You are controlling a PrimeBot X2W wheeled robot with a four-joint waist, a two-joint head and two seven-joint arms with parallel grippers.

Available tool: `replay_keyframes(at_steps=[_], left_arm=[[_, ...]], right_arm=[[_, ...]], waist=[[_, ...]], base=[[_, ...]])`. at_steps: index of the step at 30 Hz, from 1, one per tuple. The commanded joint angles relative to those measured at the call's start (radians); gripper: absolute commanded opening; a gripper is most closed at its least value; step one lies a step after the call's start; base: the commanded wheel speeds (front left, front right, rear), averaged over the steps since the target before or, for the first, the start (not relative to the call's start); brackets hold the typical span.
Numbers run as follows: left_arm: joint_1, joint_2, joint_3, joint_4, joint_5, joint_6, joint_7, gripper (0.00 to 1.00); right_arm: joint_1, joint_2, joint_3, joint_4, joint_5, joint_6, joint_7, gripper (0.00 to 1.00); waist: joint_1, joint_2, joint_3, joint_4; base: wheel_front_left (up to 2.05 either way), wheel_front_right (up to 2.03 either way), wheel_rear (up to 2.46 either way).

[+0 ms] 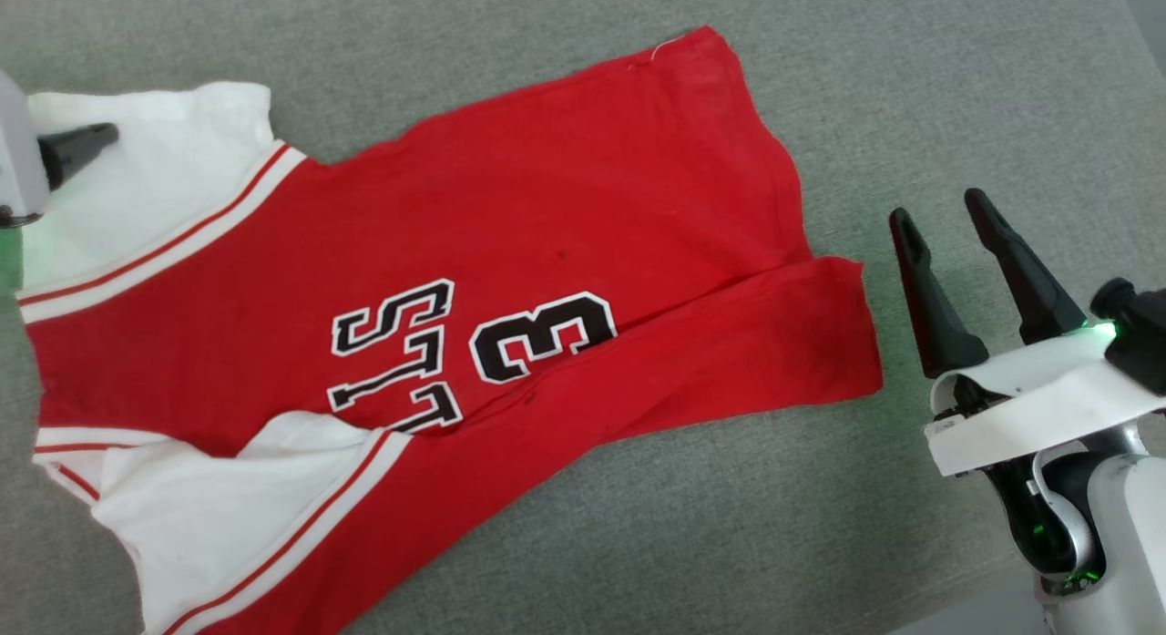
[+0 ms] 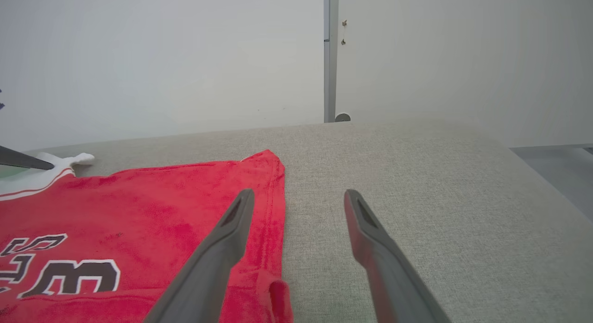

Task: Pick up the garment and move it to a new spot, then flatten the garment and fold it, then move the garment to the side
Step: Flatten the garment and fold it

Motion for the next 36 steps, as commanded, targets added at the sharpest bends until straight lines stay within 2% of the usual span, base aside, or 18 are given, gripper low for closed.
replay_keyframes(at_steps=[1, 2, 3, 4, 5, 9, 12, 20, 23, 28, 34, 35, 36], left_arm=[[0.035, -0.014, -0.018, -0.014, -0.014, -0.002, 0.013, 1.00], [0.037, -0.014, -0.019, -0.026, -0.024, -0.002, 0.007, 0.87], [0.041, -0.012, -0.021, -0.034, -0.031, -0.002, 0.000, 0.42], [0.044, -0.011, -0.022, -0.042, -0.038, -0.002, -0.007, 0.03], [0.043, -0.009, -0.025, -0.049, -0.040, -0.002, -0.011, 0.00], [0.027, -0.011, -0.038, -0.065, -0.048, -0.002, -0.026, 0.00], [0.017, -0.033, -0.048, -0.084, -0.057, -0.002, -0.036, 0.00], [-0.050, -0.073, -0.069, -0.119, -0.081, -0.002, -0.047, 0.00], [-0.080, -0.095, -0.081, -0.124, -0.082, -0.002, -0.054, 0.00], [-0.112, -0.129, -0.108, -0.134, -0.087, -0.002, -0.072, 0.00], [-0.126, -0.136, -0.140, -0.149, -0.103, 0.000, -0.103, 0.00], [-0.126, -0.137, -0.145, -0.153, -0.107, 0.000, -0.107, 0.00], [-0.127, -0.139, -0.149, -0.155, -0.110, 0.000, -0.113, 0.00]], right_arm=[[-0.021, -0.007, 0.011, -0.007, 0.002, -0.002, 0.010, 1.00], [-0.029, -0.012, 0.018, -0.009, 0.003, -0.002, 0.020, 1.00], [-0.041, -0.021, 0.036, -0.010, 0.000, -0.002, 0.034, 1.00], [-0.059, -0.041, 0.064, -0.014, -0.008, -0.002, 0.055, 1.00], [-0.081, -0.054, 0.077, -0.019, -0.004, -0.002, 0.074, 1.00], [-0.207, -0.107, 0.112, 0.000, 0.032, -0.002, 0.187, 1.00], [-0.323, -0.120, 0.134, 0.067, 0.083, -0.002, 0.297, 1.00], [-0.609, -0.141, 0.212, 0.362, 0.162, -0.002, 0.630, 1.00], [-0.695, -0.150, 0.238, 0.477, 0.156, -0.002, 0.743, 1.00], [-0.793, -0.122, 0.258, 0.609, 0.170, -0.002, 0.794, 1.00], [-0.833, -0.087, 0.307, 0.731, 0.200, -0.001, 0.833, 1.00], [-0.838, -0.087, 0.316, 0.741, 0.202, -0.001, 0.829, 0.84], [-0.843, -0.089, 0.326, 0.753, 0.202, -0.001, 0.830, 0.45]], waist=[[0.0000, 0.0000, 0.004, 0.008], [0.0000, 0.0000, 0.005, 0.011], [0.0000, 0.0000, 0.003, 0.012], [0.0000, 0.0000, 0.001, 0.013], [0.0000, 0.0000, 0.003, 0.015], [0.0000, 0.0000, 0.014, 0.030], [0.0000, 0.0000, 0.019, 0.049], [0.0000, 0.0000, 0.059, 0.128], [0.0000, 0.0000, 0.082, 0.161], [0.0000, 0.0000, 0.117, 0.205], [0.0000, 0.0000, 0.133, 0.223], [0.0000, 0.0000, 0.133, 0.226], [0.0000, 0.0000, 0.132, 0.229]], base=[[0.00, 0.00, 0.00], [0.00, 0.00, 0.00], [0.00, 0.00, 0.00], [0.00, 0.00, 0.00], [0.00, 0.00, 0.00], [0.00, 0.00, 0.00], [0.00, 0.00, 0.00], [0.00, 0.00, 0.00], [0.00, 0.00, 0.00], [0.00, 0.00, 0.00], [0.00, 0.00, 0.00], [0.00, 0.00, 0.00], [0.00, 0.00, 0.00]])
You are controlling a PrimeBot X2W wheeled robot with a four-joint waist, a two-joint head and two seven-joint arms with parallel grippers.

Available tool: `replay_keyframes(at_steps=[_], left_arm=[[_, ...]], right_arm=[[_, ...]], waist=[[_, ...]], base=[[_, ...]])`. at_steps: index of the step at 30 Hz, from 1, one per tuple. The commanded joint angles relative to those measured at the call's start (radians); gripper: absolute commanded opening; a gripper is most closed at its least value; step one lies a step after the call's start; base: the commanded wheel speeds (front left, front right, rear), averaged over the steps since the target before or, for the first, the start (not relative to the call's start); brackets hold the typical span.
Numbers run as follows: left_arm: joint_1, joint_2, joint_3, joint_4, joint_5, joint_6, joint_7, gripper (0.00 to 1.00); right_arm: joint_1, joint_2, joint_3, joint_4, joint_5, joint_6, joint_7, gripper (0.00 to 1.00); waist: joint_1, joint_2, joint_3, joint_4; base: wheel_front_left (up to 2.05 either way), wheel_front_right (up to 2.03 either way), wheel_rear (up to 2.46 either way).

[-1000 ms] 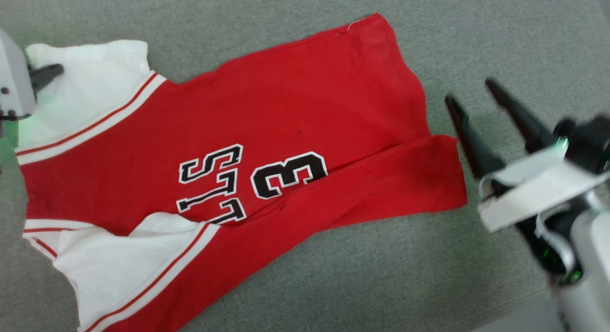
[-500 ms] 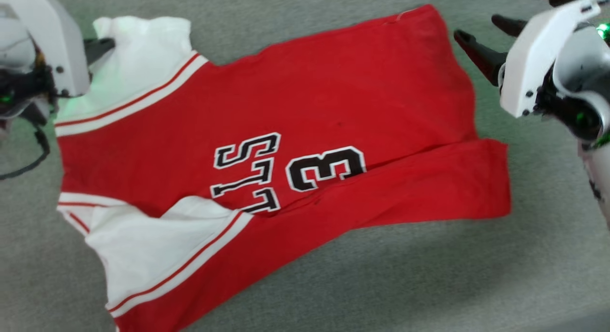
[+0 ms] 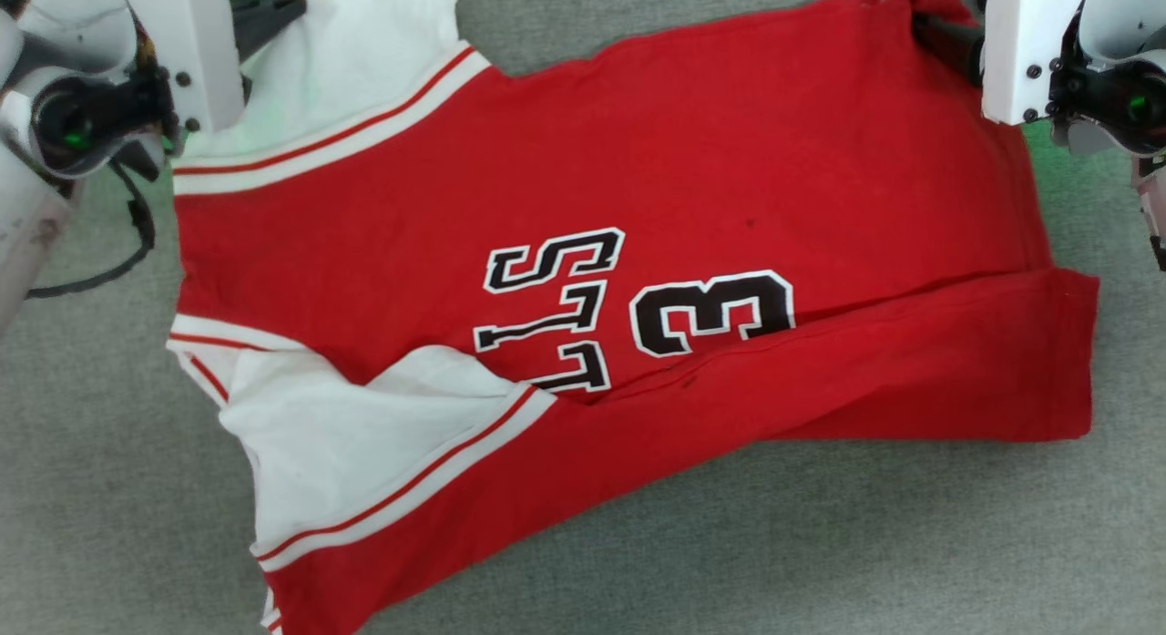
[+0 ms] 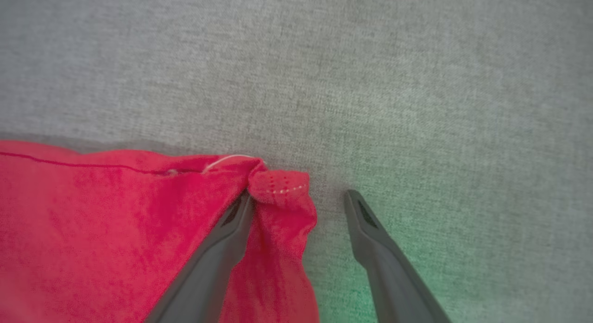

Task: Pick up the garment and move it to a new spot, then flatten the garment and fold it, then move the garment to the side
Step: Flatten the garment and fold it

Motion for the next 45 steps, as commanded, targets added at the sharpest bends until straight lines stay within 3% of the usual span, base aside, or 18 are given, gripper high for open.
replay_keyframes(at_steps=[1, 2, 8, 15, 28, 38, 45], left_arm=[[0.017, -0.004, -0.023, 0.005, -0.007, 0.002, -0.001, 0.00], [0.017, -0.005, -0.028, 0.003, -0.013, 0.002, -0.006, 0.00], [0.021, -0.018, -0.032, -0.014, -0.048, 0.002, -0.052, 0.00], [0.077, -0.021, -0.051, -0.092, -0.090, 0.002, -0.149, 0.00], [0.243, 0.087, -0.111, -0.426, -0.120, 0.002, -0.321, 0.00], [0.457, 0.236, -0.154, -0.697, -0.105, 0.002, -0.478, 0.00], [0.588, 0.260, -0.167, -0.728, -0.109, 0.002, -0.552, 0.00]], right_arm=[[0.032, 0.015, 0.042, 0.045, 0.006, -0.001, 0.007, 0.16], [0.033, 0.014, 0.048, 0.055, 0.012, -0.001, 0.002, 0.00], [0.027, -0.009, 0.060, 0.077, 0.026, -0.001, -0.066, 0.00], [0.072, -0.067, 0.093, 0.059, 0.068, -0.001, -0.183, 0.00], [0.286, -0.263, 0.160, -0.154, 0.200, -0.001, -0.246, 0.00], [0.596, -0.428, 0.054, -0.385, 0.267, -0.001, -0.242, 0.00], [0.788, -0.434, -0.089, -0.501, 0.255, -0.001, -0.209, 0.00]], waist=[[0.0000, 0.0000, 0.005, 0.017], [0.0000, 0.0000, 0.001, 0.020], [0.0000, 0.0000, -0.035, 0.040], [0.0000, 0.0000, -0.150, 0.091], [0.0000, 0.0000, -0.341, 0.164], [0.0000, 0.0000, -0.396, 0.192], [0.0000, 0.0000, -0.366, 0.200]], base=[[0.00, 0.00, 0.00], [0.00, 0.00, 0.00], [0.00, 0.00, 0.00], [0.00, 0.00, 0.00], [0.00, 0.00, 0.00], [0.00, 0.00, 0.00], [0.00, 0.00, 0.00]])
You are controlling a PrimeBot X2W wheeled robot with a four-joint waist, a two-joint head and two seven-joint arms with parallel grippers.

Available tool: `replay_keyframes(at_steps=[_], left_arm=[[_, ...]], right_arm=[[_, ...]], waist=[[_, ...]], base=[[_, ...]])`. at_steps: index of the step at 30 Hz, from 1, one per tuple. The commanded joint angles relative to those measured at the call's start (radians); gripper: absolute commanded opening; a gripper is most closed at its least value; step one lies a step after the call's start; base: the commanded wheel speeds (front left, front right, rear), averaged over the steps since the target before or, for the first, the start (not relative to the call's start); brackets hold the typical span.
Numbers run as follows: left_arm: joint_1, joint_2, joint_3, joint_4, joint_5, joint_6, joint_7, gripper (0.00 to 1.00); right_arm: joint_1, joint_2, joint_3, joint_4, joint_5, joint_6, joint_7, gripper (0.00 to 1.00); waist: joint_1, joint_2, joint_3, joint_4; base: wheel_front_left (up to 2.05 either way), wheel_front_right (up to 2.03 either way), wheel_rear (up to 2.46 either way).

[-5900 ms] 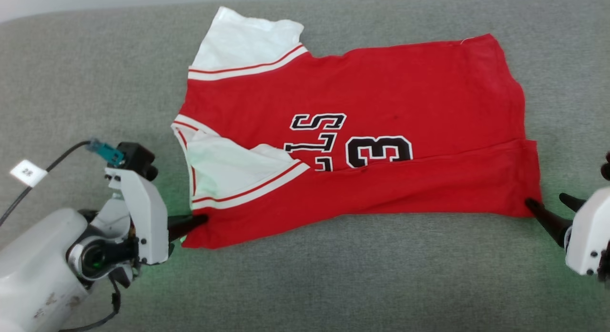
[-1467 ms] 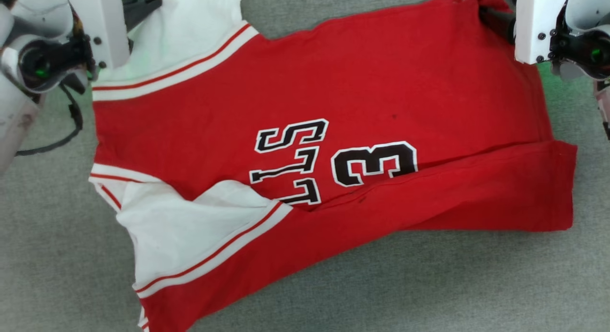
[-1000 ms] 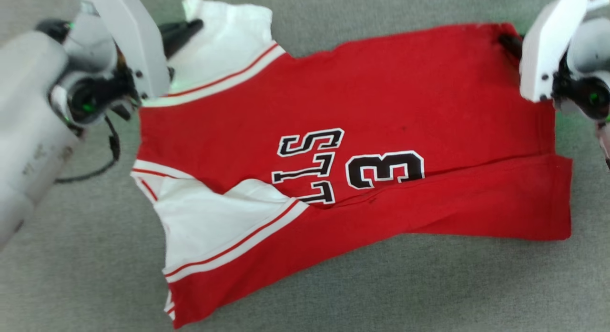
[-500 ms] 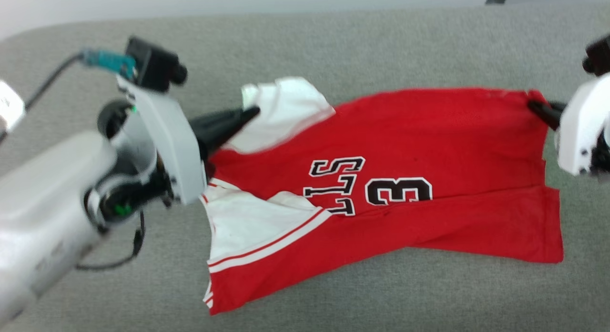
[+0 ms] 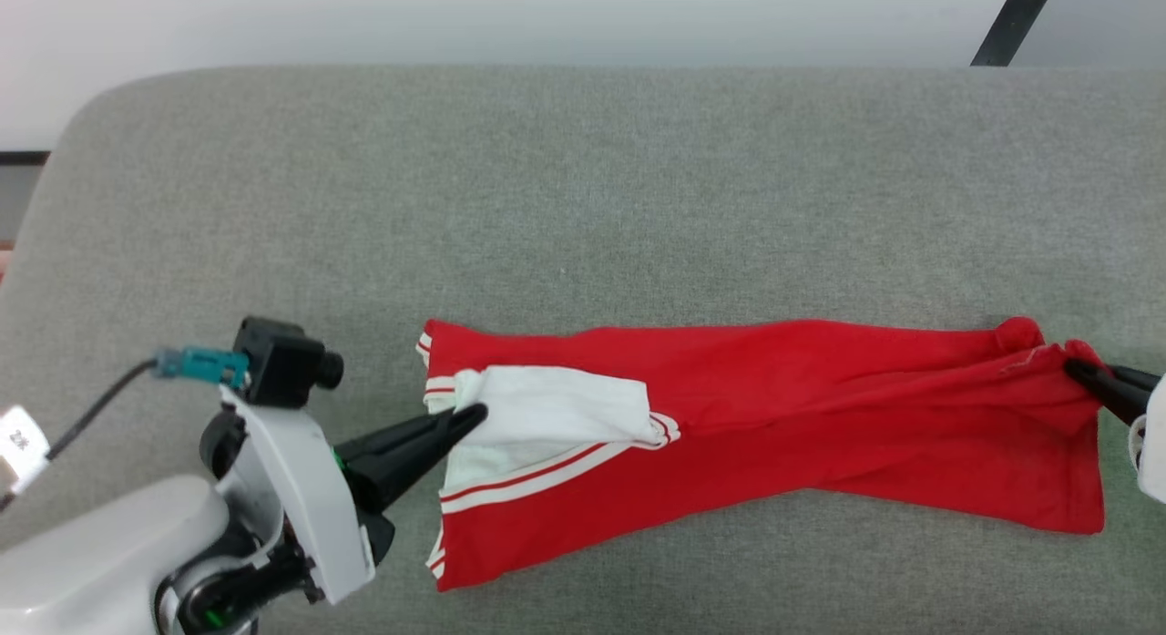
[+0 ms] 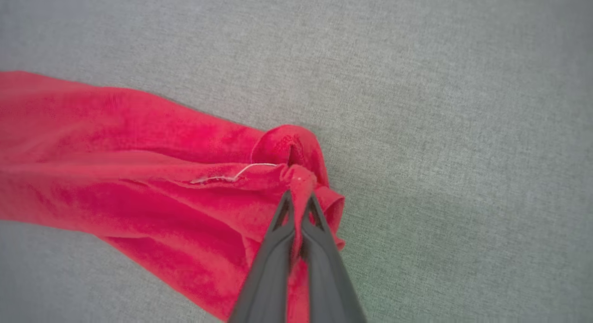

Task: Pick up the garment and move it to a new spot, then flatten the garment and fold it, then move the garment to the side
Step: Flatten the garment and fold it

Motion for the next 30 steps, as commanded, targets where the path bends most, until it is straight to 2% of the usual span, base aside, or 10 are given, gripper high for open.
replay_keyframes(at_steps=[1, 7, 13, 14, 15, 16, 18, 19, 21, 30], left_arm=[[0.022, -0.003, 0.000, 0.006, -0.005, 0.002, -0.011, 0.00], [0.067, 0.000, -0.005, 0.047, -0.012, 0.002, -0.026, 0.00], [0.110, -0.041, -0.008, 0.115, 0.019, 0.002, -0.028, 0.00], [0.116, -0.053, -0.008, 0.129, 0.028, 0.002, -0.034, 0.08], [0.122, -0.064, -0.009, 0.142, 0.034, 0.002, -0.039, 0.42], [0.126, -0.074, -0.009, 0.154, 0.037, 0.002, -0.047, 0.68], [0.130, -0.090, -0.009, 0.176, 0.043, 0.002, -0.061, 1.00], [0.131, -0.097, -0.009, 0.184, 0.045, 0.002, -0.069, 1.00], [0.136, -0.109, -0.010, 0.198, 0.045, 0.002, -0.087, 1.00], [0.159, -0.119, 0.034, 0.261, 0.058, 0.006, -0.186, 1.00]], right_arm=[[0.031, 0.009, -0.035, -0.014, -0.025, -0.002, 0.009, 0.00], [0.111, 0.059, -0.131, -0.051, -0.107, -0.002, 0.055, 0.00], [0.162, 0.130, -0.188, -0.065, -0.160, -0.002, 0.085, 0.00], [0.167, 0.140, -0.195, -0.063, -0.166, -0.002, 0.081, 0.00], [0.171, 0.151, -0.202, -0.060, -0.167, -0.002, 0.075, 0.00], [0.173, 0.163, -0.212, -0.058, -0.169, -0.002, 0.069, 0.00], [0.175, 0.175, -0.223, -0.055, -0.181, -0.002, 0.058, 0.36], [0.175, 0.179, -0.229, -0.055, -0.189, -0.002, 0.050, 0.49], [0.176, 0.199, -0.249, -0.049, -0.184, -0.002, 0.035, 1.00], [0.213, 0.208, -0.326, -0.051, -0.150, -0.002, 0.053, 1.00]], waist=[[0.0000, 0.0000, 0.019, 0.000], [0.0000, 0.0000, 0.053, -0.005], [0.0000, 0.0000, 0.066, -0.005], [0.0000, 0.0000, 0.067, -0.005], [0.0000, 0.0000, 0.067, -0.005], [0.0000, 0.0000, 0.067, -0.005], [0.0000, 0.0000, 0.065, -0.005], [0.0000, 0.0000, 0.063, -0.004], [0.0000, 0.0000, 0.054, -0.004], [0.0000, 0.0000, -0.019, 0.014]], base=[[0.00, 0.00, 0.00], [0.00, 0.00, 0.00], [0.00, 0.00, 0.00], [0.00, 0.00, 0.00], [0.00, 0.00, 0.00], [0.00, 0.00, 0.00], [0.00, 0.00, 0.00], [0.00, 0.00, 0.00], [0.00, 0.00, 0.00], [0.00, 0.00, 0.00]])
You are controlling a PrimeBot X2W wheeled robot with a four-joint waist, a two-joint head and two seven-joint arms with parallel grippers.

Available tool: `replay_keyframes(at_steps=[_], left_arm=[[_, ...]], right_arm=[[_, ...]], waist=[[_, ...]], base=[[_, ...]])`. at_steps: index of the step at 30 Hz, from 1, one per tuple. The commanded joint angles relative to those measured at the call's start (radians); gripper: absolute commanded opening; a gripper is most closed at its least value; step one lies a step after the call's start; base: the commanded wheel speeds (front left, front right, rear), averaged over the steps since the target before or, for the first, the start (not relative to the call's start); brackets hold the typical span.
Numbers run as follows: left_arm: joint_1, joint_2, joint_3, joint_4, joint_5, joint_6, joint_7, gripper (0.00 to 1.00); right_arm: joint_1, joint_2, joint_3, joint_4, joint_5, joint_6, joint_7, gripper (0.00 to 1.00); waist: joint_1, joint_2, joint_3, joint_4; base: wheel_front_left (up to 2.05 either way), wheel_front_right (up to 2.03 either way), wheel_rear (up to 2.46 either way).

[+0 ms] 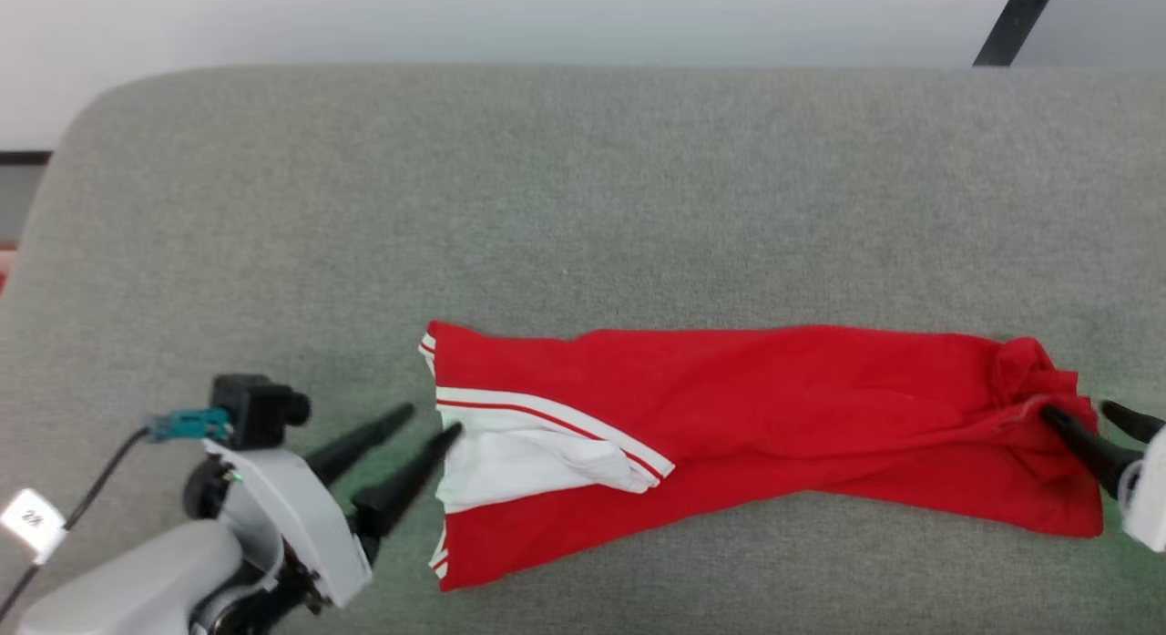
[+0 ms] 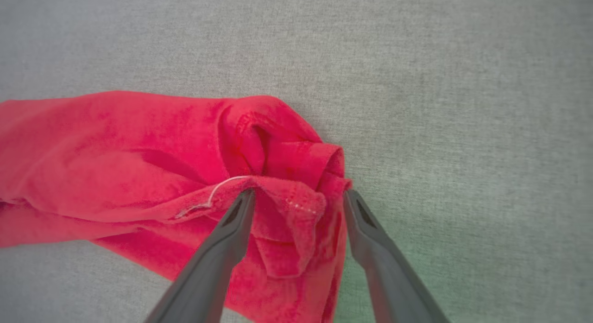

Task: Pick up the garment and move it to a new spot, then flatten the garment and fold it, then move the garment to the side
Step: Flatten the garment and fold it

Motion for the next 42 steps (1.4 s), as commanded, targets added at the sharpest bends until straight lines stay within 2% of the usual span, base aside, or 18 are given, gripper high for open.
replay_keyframes(at_steps=[1, 5, 8, 9, 15, 22, 26, 30, 42], left_arm=[[0.028, -0.014, 0.031, 0.029, 0.020, 0.015, -0.019, 1.00], [0.095, -0.074, 0.172, 0.088, 0.040, 0.053, -0.030, 1.00], [0.189, -0.134, 0.310, 0.125, 0.116, 0.071, -0.028, 1.00], [0.189, -0.134, 0.310, 0.125, 0.116, 0.071, -0.028, 1.00], [0.345, -0.232, 0.555, 0.137, 0.344, 0.109, -0.029, 1.00], [0.474, -0.319, 0.812, 0.045, 0.657, 0.142, -0.029, 1.00], [0.526, -0.363, 0.903, 0.010, 0.764, 0.119, -0.029, 1.00], [0.553, -0.410, 0.956, 0.015, 0.819, 0.087, -0.029, 1.00], [0.507, -0.535, 1.039, 0.073, 0.905, 0.010, -0.029, 1.00]], right_arm=[[0.022, -0.011, -0.023, 0.000, 0.004, -0.002, 0.009, 1.00], [0.060, -0.009, -0.073, 0.011, 0.006, -0.002, 0.025, 1.00], [0.096, -0.004, -0.107, 0.022, 0.004, -0.002, 0.040, 1.00], [0.096, -0.004, -0.107, 0.022, 0.004, -0.002, 0.040, 1.00], [0.140, 0.008, -0.161, 0.039, -0.005, -0.002, 0.060, 1.00], [0.132, 0.020, -0.191, 0.045, -0.014, -0.002, 0.100, 1.00], [0.097, 0.034, -0.195, 0.063, -0.029, -0.002, 0.132, 1.00], [0.053, 0.062, -0.198, 0.108, -0.056, -0.002, 0.165, 1.00], [-0.043, 0.116, -0.152, 0.284, -0.162, -0.002, 0.206, 1.00]], waist=[[-0.0001, -0.0001, -0.034, 0.018], [-0.0001, -0.0001, -0.065, 0.045], [-0.0001, -0.0001, -0.089, 0.071], [-0.0001, -0.0001, -0.089, 0.071], [-0.0001, -0.0001, -0.128, 0.108], [-0.0001, -0.0001, -0.148, 0.116], [-0.0001, -0.0001, -0.149, 0.107], [-0.0001, -0.0001, -0.133, 0.102], [-0.0001, -0.0001, -0.051, 0.145]], base=[[0.00, 0.00, 0.00], [0.00, 0.00, 0.00], [0.00, 0.00, 0.00], [0.00, 0.00, 0.00], [0.00, 0.00, 0.00], [0.00, 0.00, 0.00], [0.00, 0.00, 0.00], [0.00, 0.00, 0.00], [0.00, 0.00, 0.00]])
